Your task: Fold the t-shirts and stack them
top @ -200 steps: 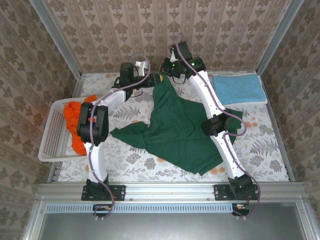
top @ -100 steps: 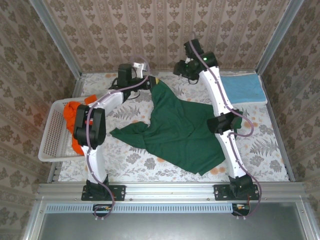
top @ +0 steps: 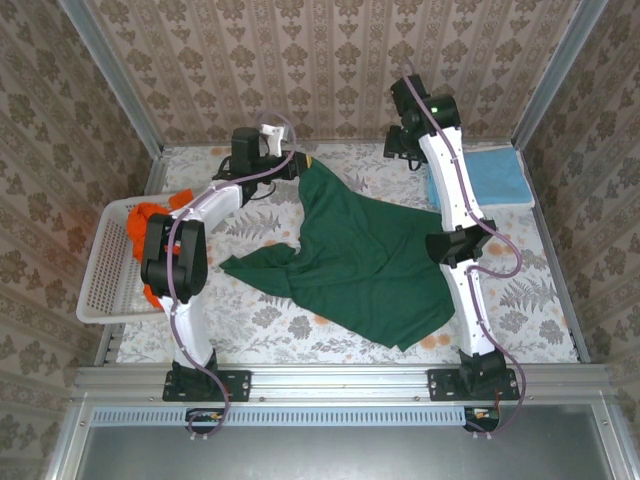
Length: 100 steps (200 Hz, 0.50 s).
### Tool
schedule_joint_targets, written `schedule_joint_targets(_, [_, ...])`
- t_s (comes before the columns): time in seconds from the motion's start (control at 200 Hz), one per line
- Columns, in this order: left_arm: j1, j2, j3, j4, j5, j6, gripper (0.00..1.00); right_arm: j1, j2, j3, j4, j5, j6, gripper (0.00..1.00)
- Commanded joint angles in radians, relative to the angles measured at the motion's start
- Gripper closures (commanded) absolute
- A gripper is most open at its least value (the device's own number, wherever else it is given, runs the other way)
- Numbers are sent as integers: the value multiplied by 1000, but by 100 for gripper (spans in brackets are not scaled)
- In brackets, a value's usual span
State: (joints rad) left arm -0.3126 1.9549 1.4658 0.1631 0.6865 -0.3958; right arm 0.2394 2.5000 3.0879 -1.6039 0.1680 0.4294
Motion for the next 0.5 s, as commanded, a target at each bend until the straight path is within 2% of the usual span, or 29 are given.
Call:
schedule_joint_targets(0.0, [7, -36, 2, 4, 12, 16, 100, -52, -144, -60, -112, -42, -41, 36])
schedule_joint_targets(0.16, [3, -40, 5, -3, 12, 12, 100, -109, -325, -238, -60, -78, -78, 28])
schedule_joint_targets(0.26, [3, -48, 6, -11, 13, 15, 100, -150, -449, -436, -20, -86, -96, 28])
schedule_joint_targets(0.305, [1, -51, 6, -14, 15, 16, 100, -157, -558, -622, 67, -59, -105, 25])
schedule_joint_targets(0.365, [1, -55, 6, -17, 15, 20, 100, -186, -754, -983, 274, -42, -79, 20])
schedule_joint_targets(0.495, [0, -62, -2, -6, 21, 18, 100, -367, -1147, -1722, 814, -209, 80, 17])
